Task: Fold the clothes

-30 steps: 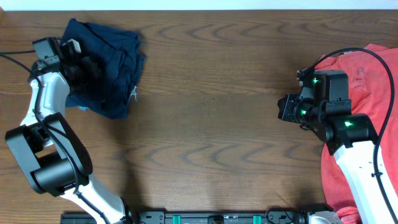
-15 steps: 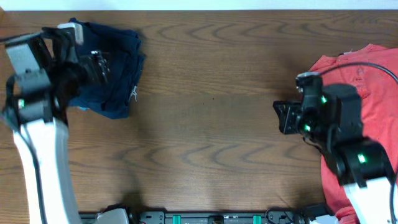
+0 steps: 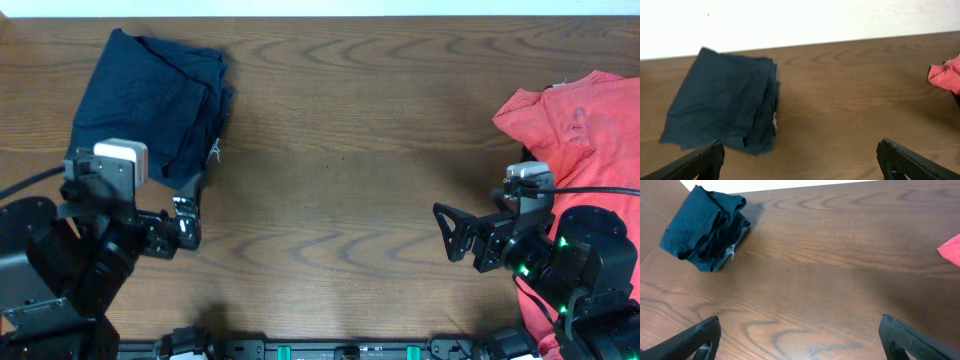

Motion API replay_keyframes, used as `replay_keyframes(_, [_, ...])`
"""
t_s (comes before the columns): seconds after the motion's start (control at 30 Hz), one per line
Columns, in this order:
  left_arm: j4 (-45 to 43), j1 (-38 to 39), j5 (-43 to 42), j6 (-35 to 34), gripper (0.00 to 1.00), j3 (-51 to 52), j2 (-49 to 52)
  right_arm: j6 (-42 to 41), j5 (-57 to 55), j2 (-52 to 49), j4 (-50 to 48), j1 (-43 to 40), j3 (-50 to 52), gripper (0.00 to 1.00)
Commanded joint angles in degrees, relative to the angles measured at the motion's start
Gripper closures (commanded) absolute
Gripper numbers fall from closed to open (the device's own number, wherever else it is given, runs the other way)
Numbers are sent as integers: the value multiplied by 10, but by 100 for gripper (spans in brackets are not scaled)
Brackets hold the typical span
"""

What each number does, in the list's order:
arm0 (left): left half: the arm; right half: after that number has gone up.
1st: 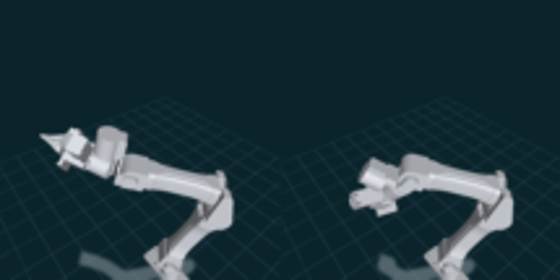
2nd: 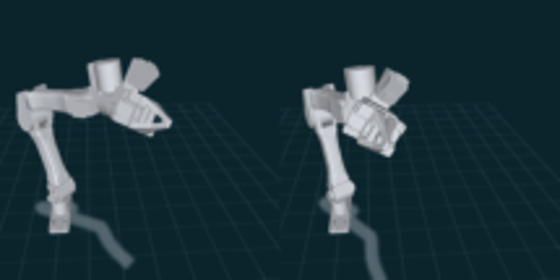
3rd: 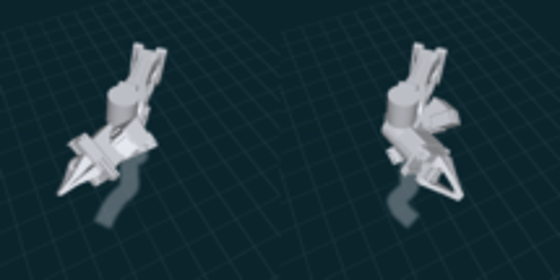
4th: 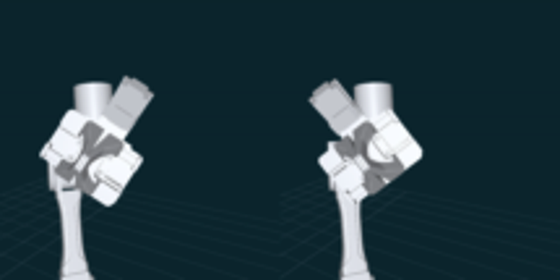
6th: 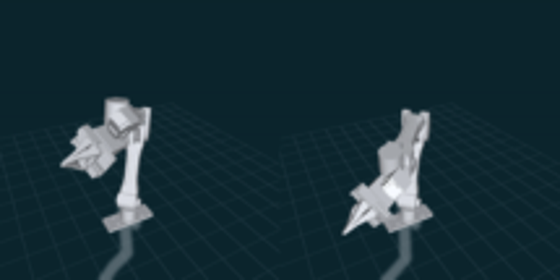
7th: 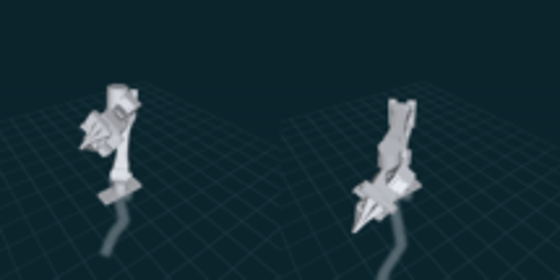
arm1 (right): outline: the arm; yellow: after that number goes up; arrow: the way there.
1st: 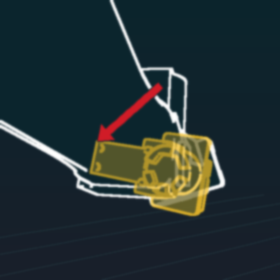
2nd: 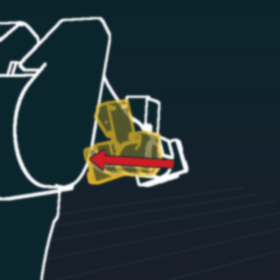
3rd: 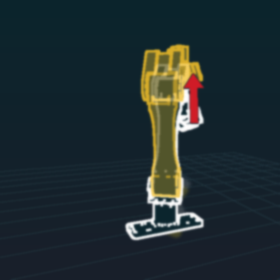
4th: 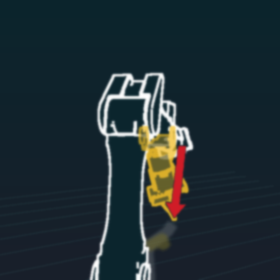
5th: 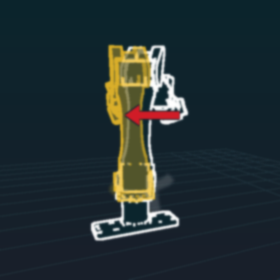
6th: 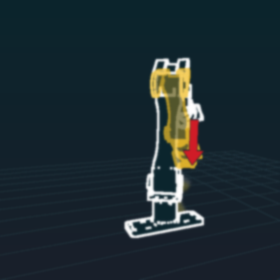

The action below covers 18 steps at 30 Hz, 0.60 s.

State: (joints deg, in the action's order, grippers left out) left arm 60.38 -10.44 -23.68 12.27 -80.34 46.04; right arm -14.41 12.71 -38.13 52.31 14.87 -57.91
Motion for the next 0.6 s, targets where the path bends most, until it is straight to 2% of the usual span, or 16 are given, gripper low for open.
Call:
replay_keyframes(0.0, [14,1,10,8,2,-3,-2,3,-7,0,13,5,-5,1])
replay_keyframes(0.43, [18,1,10,8,2,-3,-1,-2,-5,0,64,5,-5,1])
replay_keyframes(0.57, [18,1,10,8,2,-3,-1,-44,35,0,65,5,-5,1])
